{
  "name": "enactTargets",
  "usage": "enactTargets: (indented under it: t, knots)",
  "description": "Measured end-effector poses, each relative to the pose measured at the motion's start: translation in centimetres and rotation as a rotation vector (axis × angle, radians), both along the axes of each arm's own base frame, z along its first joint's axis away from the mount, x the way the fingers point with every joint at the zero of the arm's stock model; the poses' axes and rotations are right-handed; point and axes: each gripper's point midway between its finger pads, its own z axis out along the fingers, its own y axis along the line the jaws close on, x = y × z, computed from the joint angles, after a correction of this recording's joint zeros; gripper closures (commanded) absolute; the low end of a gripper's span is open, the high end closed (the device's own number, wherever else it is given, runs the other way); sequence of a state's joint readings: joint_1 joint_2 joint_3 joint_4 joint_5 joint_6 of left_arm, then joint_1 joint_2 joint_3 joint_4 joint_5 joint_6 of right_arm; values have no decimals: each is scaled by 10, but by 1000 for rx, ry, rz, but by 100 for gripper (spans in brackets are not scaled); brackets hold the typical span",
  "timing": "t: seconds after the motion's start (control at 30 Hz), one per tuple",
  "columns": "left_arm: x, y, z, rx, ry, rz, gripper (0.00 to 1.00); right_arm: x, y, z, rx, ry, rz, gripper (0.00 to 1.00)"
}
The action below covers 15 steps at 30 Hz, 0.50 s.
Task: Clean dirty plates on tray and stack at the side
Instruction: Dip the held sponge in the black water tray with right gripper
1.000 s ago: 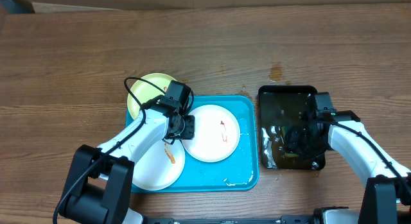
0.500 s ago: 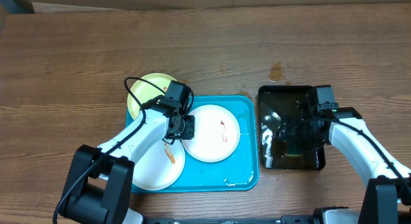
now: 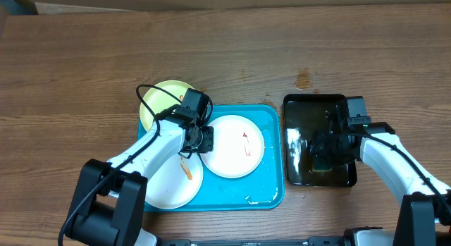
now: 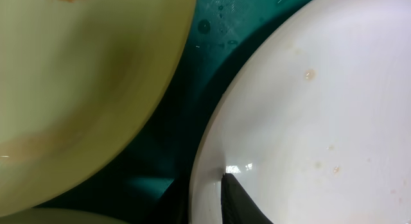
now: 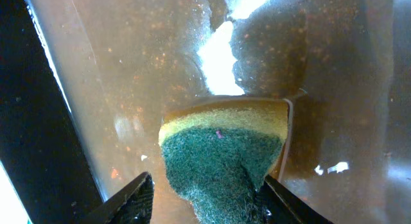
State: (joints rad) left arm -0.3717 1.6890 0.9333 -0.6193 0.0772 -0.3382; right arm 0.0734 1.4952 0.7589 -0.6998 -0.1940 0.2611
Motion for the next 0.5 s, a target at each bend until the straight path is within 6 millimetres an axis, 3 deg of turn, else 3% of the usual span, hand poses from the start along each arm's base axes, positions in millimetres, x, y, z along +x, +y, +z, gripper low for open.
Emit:
enactTargets:
  t: [0.27, 0.5]
  knots:
    - [-2, 1, -2, 1, 5, 3, 76, -2, -1, -1, -5, 9, 0, 41]
    - [0, 0, -1, -1, -1, 3, 74, -7, -9, -8, -49, 16, -13, 60]
